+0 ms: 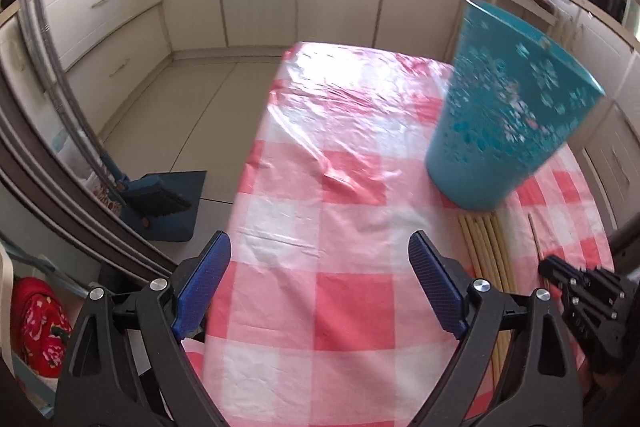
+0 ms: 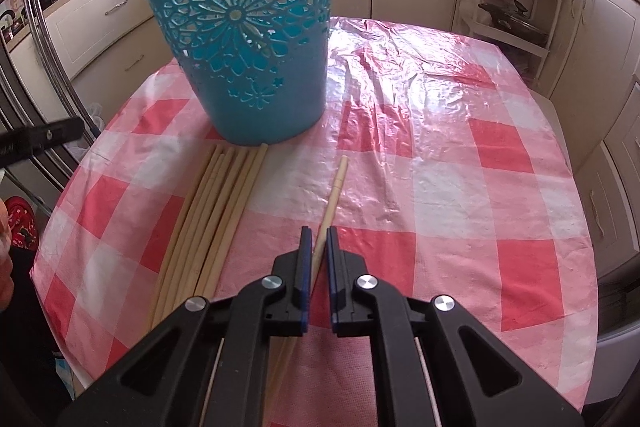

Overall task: Organize utensils
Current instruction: 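Close the left tool on a wooden chopstick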

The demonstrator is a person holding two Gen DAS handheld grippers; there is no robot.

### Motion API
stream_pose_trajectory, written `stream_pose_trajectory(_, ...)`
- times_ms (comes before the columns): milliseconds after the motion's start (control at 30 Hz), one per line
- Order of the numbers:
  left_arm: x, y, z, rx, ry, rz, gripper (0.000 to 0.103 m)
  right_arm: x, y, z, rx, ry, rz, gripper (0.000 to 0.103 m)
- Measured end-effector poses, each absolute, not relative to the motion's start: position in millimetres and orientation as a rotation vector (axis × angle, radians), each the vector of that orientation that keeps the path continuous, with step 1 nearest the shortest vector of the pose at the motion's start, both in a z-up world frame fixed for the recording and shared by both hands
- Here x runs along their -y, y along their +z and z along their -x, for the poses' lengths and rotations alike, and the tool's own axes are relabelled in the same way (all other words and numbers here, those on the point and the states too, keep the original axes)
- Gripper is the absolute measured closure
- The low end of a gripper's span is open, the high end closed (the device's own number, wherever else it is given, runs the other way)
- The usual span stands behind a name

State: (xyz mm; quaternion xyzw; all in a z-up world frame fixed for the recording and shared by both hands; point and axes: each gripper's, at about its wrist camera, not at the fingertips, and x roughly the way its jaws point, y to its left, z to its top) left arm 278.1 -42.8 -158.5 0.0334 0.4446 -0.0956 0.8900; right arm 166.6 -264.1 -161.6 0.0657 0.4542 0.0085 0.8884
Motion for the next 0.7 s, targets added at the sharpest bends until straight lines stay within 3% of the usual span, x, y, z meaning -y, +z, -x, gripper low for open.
stream_pose_trajectory(300, 103, -174, -265, -0.999, -0.319, -0.124, 0.017, 269, -162, -165, -0.94, 0.049, -0.187, 0.093)
stream_pose_trajectory(567, 119, -188, -277, -1.069, -0.277, -0.118, 0.017, 263, -161, -165, -0.944, 0.086, -0.191, 0.075)
stream_pose_trajectory(700, 128, -193, -281, -1.08, -0.261, -0.136, 0.017, 261, -160, -165, -0.951, 0.095, -0.183, 0.073)
